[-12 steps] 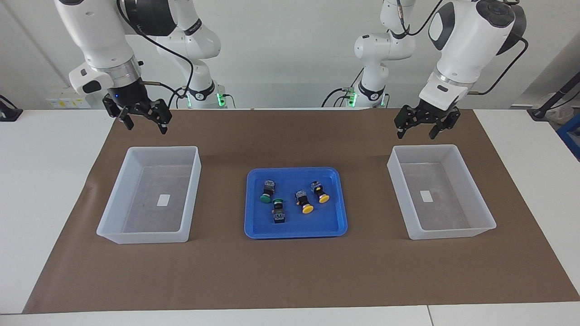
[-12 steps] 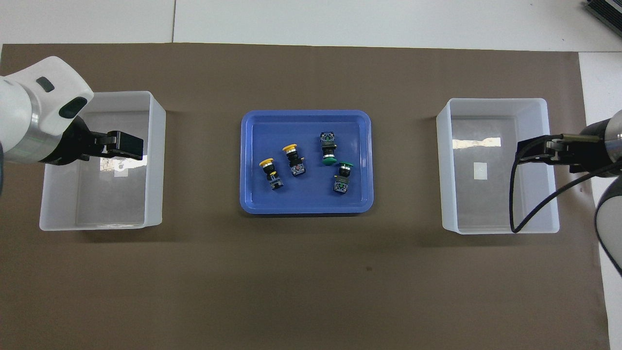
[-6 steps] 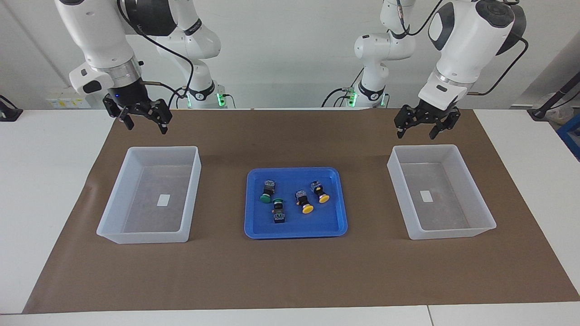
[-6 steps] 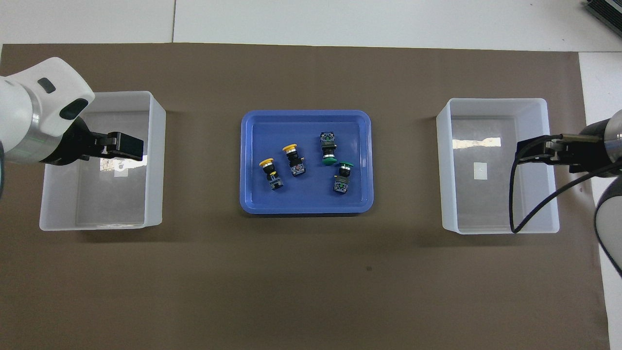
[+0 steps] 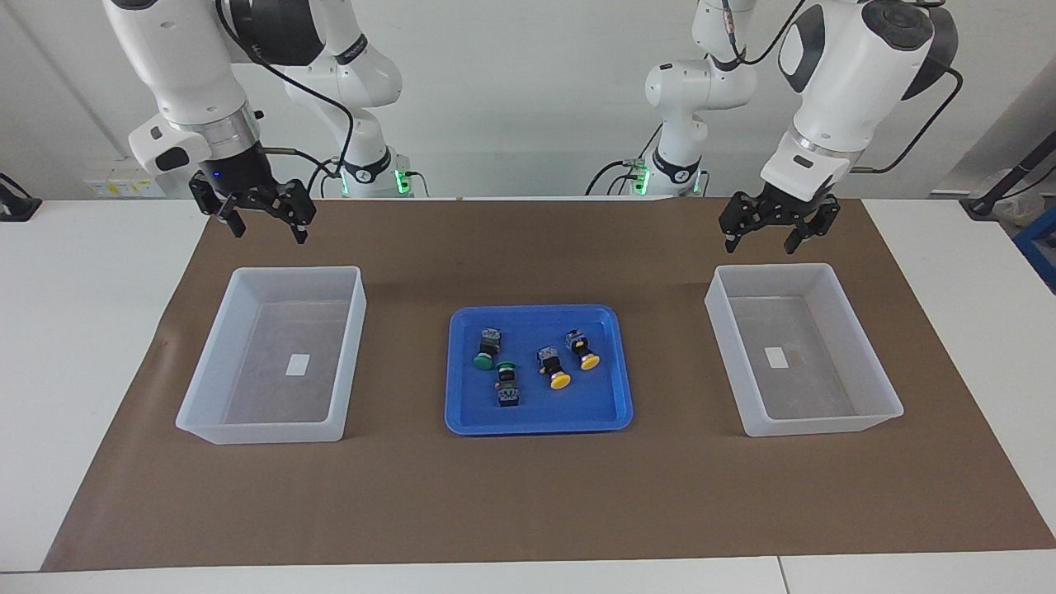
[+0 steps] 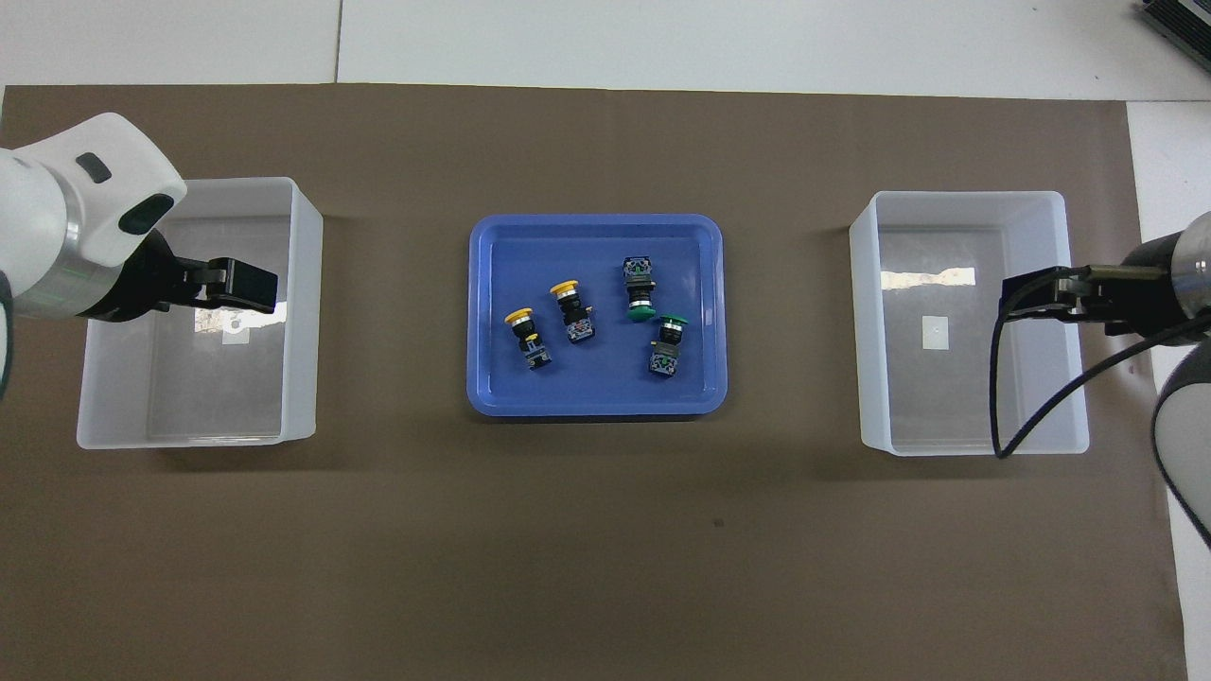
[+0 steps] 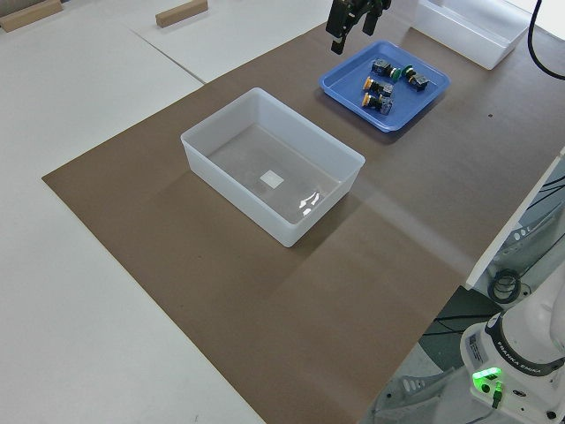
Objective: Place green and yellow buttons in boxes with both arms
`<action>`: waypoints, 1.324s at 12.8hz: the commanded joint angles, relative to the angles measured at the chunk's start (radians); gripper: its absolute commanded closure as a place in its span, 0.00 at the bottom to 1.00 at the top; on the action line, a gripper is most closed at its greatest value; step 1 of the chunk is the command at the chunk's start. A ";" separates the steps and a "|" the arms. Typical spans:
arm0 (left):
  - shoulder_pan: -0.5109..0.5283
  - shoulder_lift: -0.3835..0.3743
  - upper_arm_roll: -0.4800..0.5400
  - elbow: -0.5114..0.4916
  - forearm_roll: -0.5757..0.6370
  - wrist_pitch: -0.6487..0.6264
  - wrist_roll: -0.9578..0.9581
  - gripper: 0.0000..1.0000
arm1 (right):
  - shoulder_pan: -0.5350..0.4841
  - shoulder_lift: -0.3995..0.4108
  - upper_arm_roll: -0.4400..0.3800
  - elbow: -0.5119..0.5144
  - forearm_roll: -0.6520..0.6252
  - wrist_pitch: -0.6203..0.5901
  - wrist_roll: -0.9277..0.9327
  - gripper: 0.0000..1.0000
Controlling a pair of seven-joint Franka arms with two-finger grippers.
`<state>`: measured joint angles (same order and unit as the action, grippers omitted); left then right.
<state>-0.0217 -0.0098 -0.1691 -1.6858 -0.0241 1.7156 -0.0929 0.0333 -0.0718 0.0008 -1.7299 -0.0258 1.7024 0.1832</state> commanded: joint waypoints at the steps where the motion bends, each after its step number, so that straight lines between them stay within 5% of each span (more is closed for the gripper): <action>1: -0.033 -0.024 0.003 -0.046 0.015 0.035 -0.001 0.00 | -0.006 -0.014 0.005 -0.017 0.012 0.013 -0.027 0.00; 9: -0.199 0.126 0.003 -0.040 0.007 0.194 -0.267 0.00 | -0.004 -0.013 0.005 -0.034 0.049 0.065 -0.094 0.00; 14: -0.244 0.160 0.003 -0.135 0.009 0.367 -0.337 0.00 | 0.066 0.006 0.008 -0.042 0.050 0.153 -0.096 0.00; 17: -0.316 0.275 0.006 -0.149 0.015 0.491 -0.494 0.00 | 0.112 0.049 0.010 -0.046 0.049 0.216 -0.093 0.00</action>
<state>-0.2749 0.2009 -0.1782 -1.8142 -0.0243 2.1086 -0.4801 0.1271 -0.0465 0.0071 -1.7629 0.0086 1.8639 0.1053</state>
